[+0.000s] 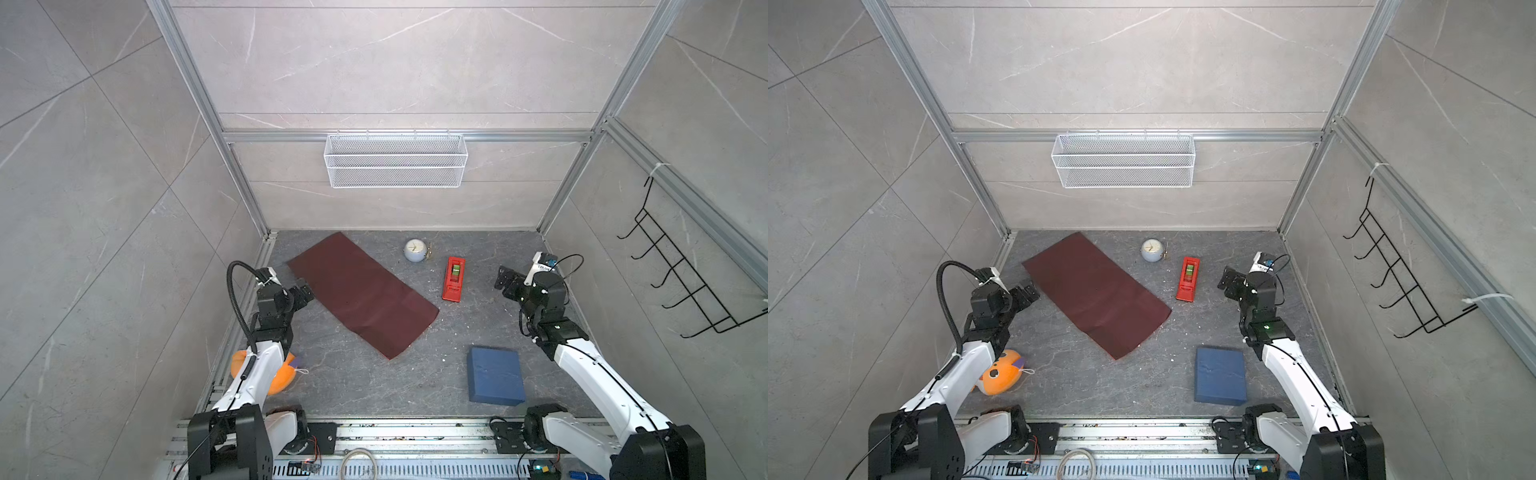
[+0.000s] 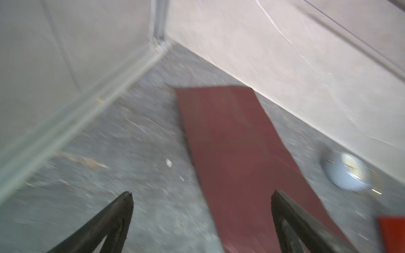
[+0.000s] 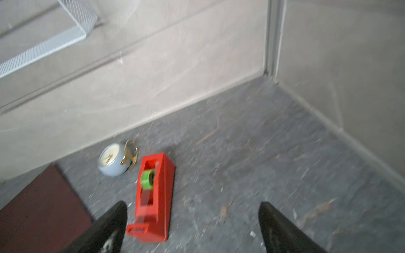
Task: Wrap the gift box in paper
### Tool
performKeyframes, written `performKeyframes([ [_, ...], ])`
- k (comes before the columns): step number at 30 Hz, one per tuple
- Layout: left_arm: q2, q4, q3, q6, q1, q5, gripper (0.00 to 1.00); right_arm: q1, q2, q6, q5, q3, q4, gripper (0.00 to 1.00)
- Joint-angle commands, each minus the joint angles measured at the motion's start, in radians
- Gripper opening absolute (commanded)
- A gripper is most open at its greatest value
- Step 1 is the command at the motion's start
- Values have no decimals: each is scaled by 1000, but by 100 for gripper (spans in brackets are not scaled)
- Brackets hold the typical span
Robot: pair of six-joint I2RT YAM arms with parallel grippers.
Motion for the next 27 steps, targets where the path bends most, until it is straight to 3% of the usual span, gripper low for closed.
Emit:
performKeyframes([
  [1,-37,-72,6,-157,-76,208,98,45,-4,111,-155,37,-238,95],
  [7,-18,-265,93,-109,-409,123,96,118,-5,105,-158,79,-434,94],
  [12,98,-383,193,-95,-554,194,87,171,4,94,-165,94,-528,93],
  [17,205,-455,238,-88,-626,213,84,208,32,94,-76,171,-723,92],
  [27,364,-425,225,-102,-684,241,84,239,-49,137,-120,135,-877,92],
])
